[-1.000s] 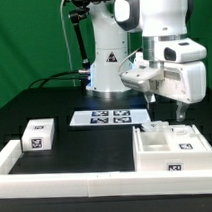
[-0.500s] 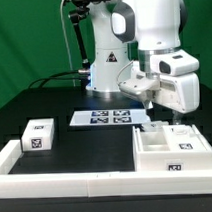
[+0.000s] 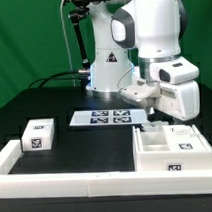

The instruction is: Assemble cabinet

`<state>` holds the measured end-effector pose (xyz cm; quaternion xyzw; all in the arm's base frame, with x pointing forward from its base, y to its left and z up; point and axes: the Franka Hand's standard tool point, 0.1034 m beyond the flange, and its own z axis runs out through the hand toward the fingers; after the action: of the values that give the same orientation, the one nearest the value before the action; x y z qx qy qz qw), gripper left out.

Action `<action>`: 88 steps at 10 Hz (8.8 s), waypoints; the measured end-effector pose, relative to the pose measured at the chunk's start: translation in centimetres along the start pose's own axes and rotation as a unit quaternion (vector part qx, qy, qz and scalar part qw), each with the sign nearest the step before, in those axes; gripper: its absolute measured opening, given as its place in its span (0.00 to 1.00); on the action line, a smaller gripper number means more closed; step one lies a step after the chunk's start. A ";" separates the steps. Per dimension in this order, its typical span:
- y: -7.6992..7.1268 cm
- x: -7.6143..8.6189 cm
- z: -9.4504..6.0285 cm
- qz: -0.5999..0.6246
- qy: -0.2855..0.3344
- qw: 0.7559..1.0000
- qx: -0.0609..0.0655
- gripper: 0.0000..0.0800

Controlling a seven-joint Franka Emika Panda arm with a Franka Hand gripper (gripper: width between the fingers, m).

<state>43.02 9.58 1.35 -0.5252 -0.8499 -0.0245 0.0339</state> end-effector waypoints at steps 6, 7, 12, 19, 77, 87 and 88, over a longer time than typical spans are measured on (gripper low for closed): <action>-0.6 -0.4 0.4 0.007 0.003 1.000 0.003 0.11; -0.6 -0.4 0.4 0.007 0.003 1.000 0.003 0.11; -0.6 -0.4 0.4 0.007 0.003 1.000 0.003 0.09; -1.4 -3.1 -3.8 0.129 -0.037 0.991 0.015 0.09; 1.3 -5.3 -4.4 0.234 -0.036 0.971 -0.034 0.09; 1.2 -6.2 -4.5 0.214 -0.042 0.976 -0.015 0.09; 1.3 -6.1 -4.5 0.214 -0.042 0.976 -0.019 0.09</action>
Offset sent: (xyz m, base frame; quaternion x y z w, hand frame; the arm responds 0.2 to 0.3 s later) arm -0.0072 -0.0038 -0.0053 -0.0064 0.0131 0.0038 0.9999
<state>47.06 4.35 5.34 -0.6961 -0.7178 -0.0107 -0.0071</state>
